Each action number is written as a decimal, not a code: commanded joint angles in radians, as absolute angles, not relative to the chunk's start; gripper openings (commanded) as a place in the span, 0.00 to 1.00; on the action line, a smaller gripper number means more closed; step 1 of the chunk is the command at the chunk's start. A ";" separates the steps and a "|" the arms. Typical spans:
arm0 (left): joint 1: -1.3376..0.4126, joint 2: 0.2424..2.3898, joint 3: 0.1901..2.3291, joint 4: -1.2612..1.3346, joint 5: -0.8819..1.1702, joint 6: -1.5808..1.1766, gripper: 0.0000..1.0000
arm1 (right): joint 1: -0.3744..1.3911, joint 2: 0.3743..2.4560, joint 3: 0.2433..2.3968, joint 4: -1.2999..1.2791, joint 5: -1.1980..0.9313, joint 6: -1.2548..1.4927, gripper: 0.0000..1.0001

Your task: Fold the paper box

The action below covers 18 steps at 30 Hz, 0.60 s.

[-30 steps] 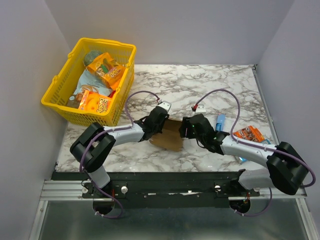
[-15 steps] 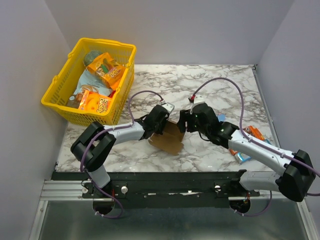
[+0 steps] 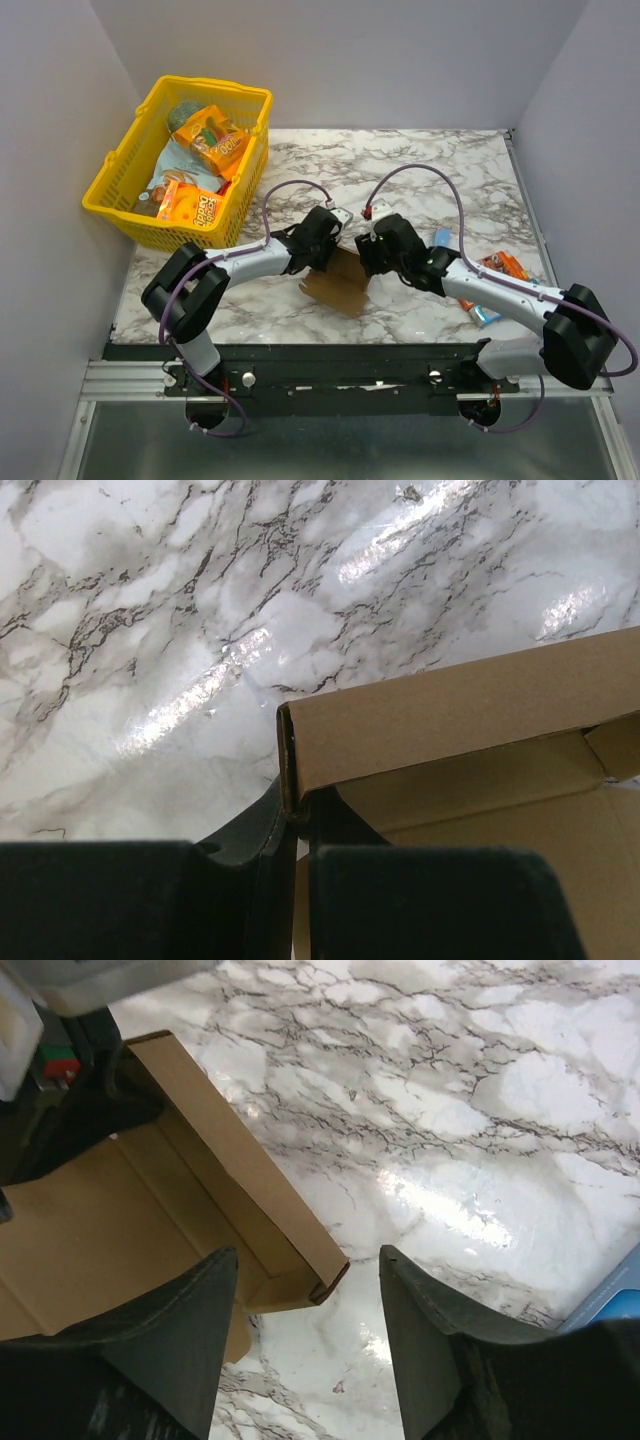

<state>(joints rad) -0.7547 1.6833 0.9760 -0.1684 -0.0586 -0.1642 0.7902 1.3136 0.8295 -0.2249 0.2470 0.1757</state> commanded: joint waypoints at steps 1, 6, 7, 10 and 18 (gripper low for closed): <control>-0.756 1.694 1.000 -0.216 -0.026 -0.160 0.03 | 0.790 1.316 0.769 -0.161 0.207 0.140 0.65; -0.755 1.698 1.000 -0.213 -0.026 -0.156 0.01 | 0.790 1.322 0.741 -0.124 0.241 0.146 0.63; -0.755 1.697 1.000 -0.213 -0.028 -0.156 0.01 | 0.788 1.322 0.739 -0.115 0.242 0.144 0.63; -0.756 1.704 1.005 -0.216 -0.026 -0.158 0.01 | 0.793 1.322 0.735 -0.095 0.233 0.133 0.59; -0.756 1.709 1.008 -0.215 -0.028 -0.161 0.01 | 0.807 1.342 0.724 -0.086 0.225 0.118 0.50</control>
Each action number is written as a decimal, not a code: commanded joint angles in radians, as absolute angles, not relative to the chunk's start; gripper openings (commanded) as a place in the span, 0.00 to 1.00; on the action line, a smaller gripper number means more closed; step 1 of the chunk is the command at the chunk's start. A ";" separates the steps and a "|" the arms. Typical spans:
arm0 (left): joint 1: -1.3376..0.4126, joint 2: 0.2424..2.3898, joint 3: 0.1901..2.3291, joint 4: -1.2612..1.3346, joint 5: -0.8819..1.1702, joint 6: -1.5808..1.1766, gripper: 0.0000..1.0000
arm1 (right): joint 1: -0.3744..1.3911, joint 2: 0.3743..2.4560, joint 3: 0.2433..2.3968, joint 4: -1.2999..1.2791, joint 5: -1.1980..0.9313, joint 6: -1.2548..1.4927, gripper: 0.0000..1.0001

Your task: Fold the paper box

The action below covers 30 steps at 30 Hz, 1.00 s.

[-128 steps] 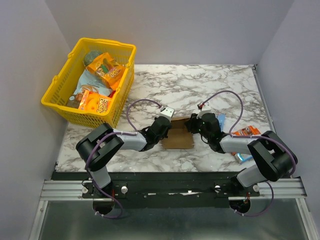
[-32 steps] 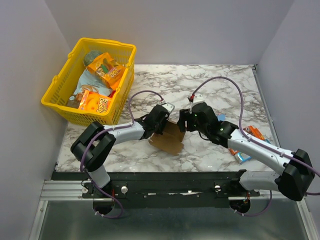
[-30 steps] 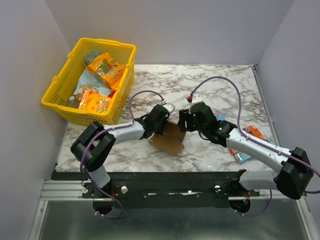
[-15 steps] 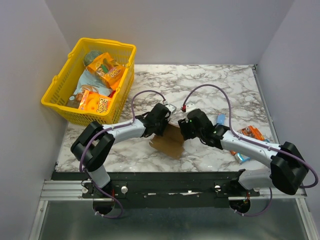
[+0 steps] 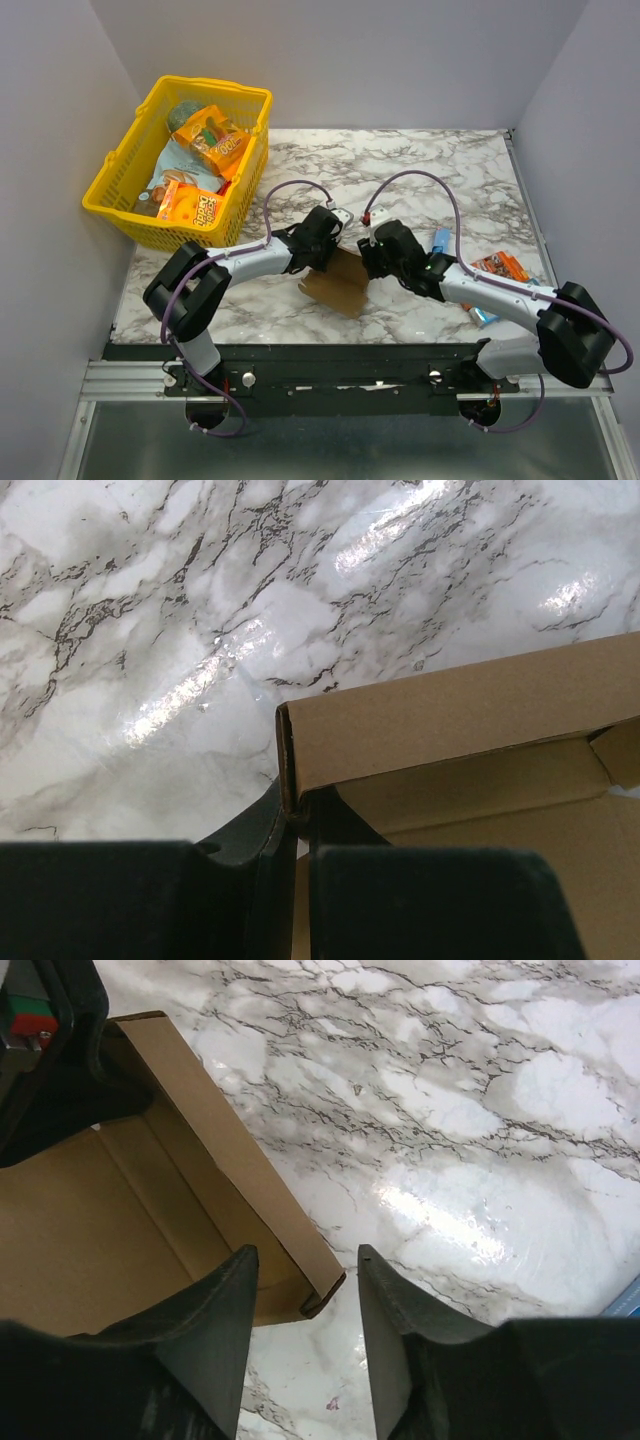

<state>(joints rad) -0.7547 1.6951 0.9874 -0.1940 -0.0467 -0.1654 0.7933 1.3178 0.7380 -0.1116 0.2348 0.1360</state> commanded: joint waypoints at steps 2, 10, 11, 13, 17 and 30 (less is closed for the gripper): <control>-0.755 1.709 1.008 -0.216 -0.032 -0.166 0.01 | 0.818 1.344 0.723 -0.089 0.227 0.120 0.46; -0.755 1.723 1.008 -0.207 -0.044 -0.204 0.00 | 0.877 1.374 0.733 -0.117 0.305 0.150 0.24; -0.753 1.726 1.006 -0.206 -0.046 -0.210 0.00 | 0.894 1.382 0.735 -0.121 0.319 0.156 0.23; -0.752 1.727 1.005 -0.201 -0.046 -0.222 0.00 | 0.913 1.405 0.742 -0.135 0.372 0.176 0.21; -0.747 1.735 1.011 -0.198 -0.026 -0.241 0.00 | 0.963 1.451 0.767 -0.167 0.429 0.205 0.17; -0.742 1.652 1.075 -0.216 0.023 -0.213 0.71 | 0.977 1.635 0.867 -0.356 0.483 0.507 0.13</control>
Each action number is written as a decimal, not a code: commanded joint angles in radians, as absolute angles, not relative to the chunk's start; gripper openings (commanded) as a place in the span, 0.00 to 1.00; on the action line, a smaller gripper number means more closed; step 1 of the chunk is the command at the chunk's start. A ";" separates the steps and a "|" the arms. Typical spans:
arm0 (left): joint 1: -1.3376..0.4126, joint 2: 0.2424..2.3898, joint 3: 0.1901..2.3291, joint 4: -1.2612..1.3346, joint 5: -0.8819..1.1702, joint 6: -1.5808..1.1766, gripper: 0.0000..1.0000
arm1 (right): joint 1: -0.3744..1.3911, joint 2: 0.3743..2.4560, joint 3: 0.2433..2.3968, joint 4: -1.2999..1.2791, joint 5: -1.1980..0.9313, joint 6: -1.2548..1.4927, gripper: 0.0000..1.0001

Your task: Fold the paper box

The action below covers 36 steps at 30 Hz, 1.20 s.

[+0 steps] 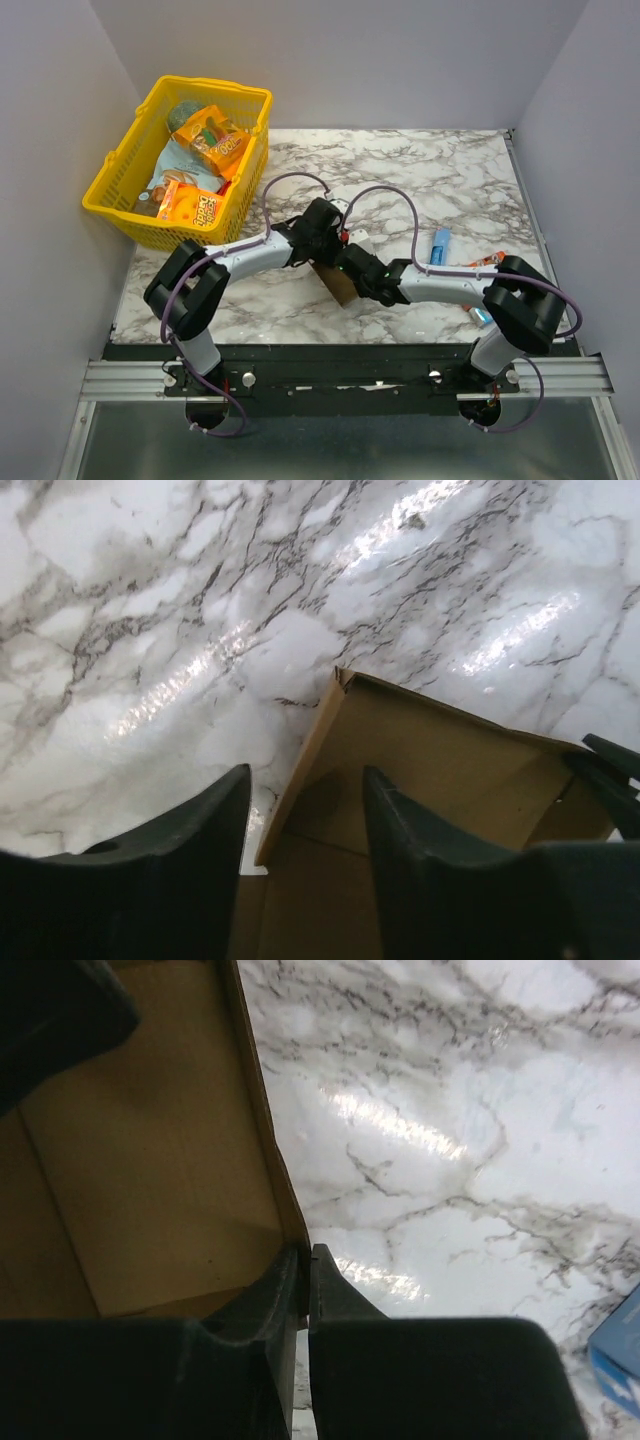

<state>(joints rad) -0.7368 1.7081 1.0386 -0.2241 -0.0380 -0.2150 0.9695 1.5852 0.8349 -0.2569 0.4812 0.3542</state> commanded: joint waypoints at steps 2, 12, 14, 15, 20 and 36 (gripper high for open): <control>-0.735 1.616 1.078 -0.213 0.041 -0.212 0.77 | 0.977 1.647 0.874 -0.376 0.471 0.541 0.15; -0.609 1.534 1.132 -0.203 0.094 -0.270 0.90 | 0.968 1.574 0.887 -0.388 0.411 0.626 0.46; -0.589 1.505 1.147 -0.196 0.084 -0.285 0.92 | 0.959 1.546 0.891 -0.390 0.391 0.623 0.53; -0.572 1.493 1.152 -0.192 0.074 -0.290 0.92 | 0.954 1.539 0.893 -0.387 0.384 0.617 0.55; -0.545 1.350 1.099 -0.147 -0.043 -0.333 0.93 | 0.905 1.508 0.911 -0.336 0.293 0.563 0.60; -0.545 0.901 0.743 -0.353 0.077 -0.503 0.91 | 0.839 1.784 1.124 -0.316 0.207 0.345 0.45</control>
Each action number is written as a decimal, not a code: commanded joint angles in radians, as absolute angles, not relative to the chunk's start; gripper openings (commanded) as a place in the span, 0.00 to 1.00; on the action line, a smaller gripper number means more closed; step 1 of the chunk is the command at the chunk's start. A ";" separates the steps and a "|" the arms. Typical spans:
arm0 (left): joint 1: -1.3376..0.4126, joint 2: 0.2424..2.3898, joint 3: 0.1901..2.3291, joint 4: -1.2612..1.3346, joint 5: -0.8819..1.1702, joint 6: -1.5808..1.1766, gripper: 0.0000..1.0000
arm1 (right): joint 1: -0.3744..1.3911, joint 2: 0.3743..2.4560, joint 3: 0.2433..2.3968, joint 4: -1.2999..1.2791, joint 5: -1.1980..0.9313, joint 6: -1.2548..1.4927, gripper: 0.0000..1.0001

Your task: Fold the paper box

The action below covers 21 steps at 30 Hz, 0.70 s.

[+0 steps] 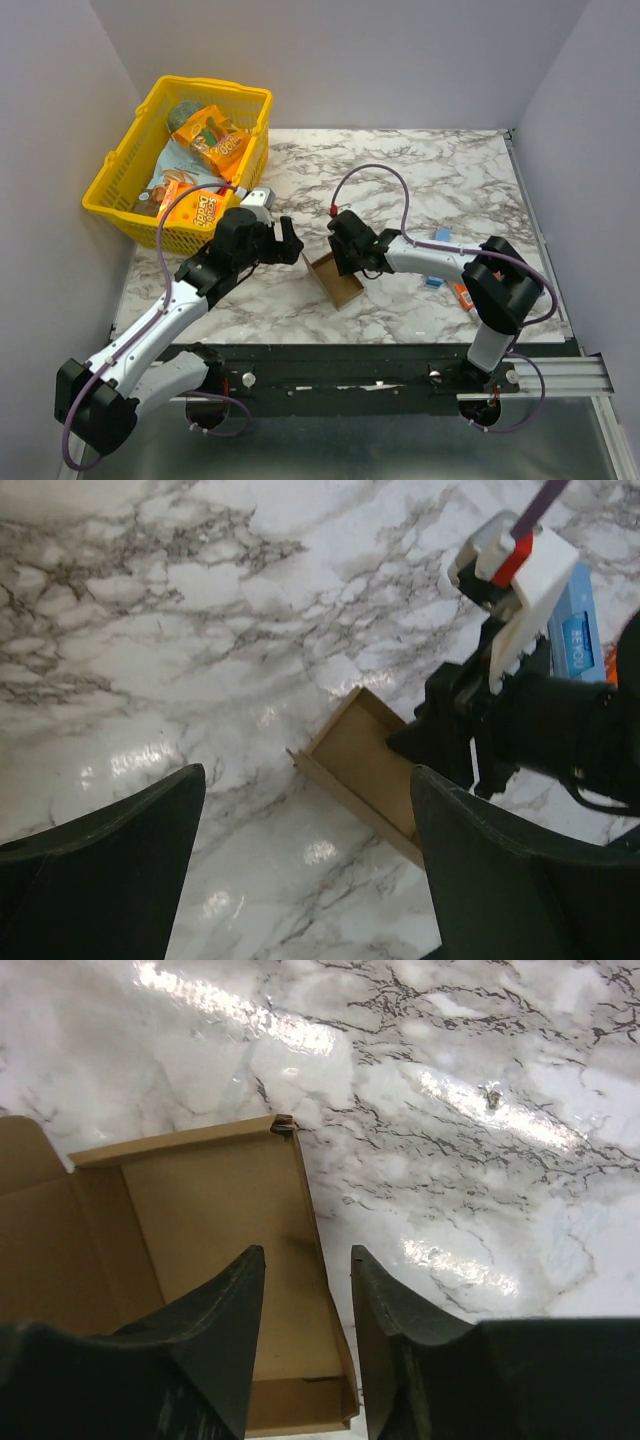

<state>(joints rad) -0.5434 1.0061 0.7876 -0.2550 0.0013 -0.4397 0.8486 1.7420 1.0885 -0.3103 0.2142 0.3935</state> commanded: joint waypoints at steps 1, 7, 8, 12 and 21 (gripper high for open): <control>-0.545 0.890 0.738 -0.373 0.090 -0.505 0.91 | 0.836 1.790 1.124 -0.314 0.206 0.344 0.44; -0.543 0.920 0.726 -0.353 0.130 -0.492 0.91 | 0.818 1.798 1.083 -0.305 0.178 0.403 0.33; -0.543 0.926 0.726 -0.341 0.129 -0.491 0.91 | 0.805 1.790 1.072 -0.307 0.182 0.423 0.23; -0.543 0.992 0.770 -0.296 0.143 -0.463 0.92 | 0.755 1.729 0.987 -0.313 0.192 0.547 0.09; -0.543 1.084 0.821 -0.223 0.327 -0.385 0.92 | 0.739 1.603 0.841 -0.316 0.255 0.833 0.23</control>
<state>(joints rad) -0.5434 1.0775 0.7948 -0.2977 0.1787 -0.4232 0.7357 1.6295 0.8822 -0.2901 0.2379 0.6914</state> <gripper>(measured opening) 0.917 0.119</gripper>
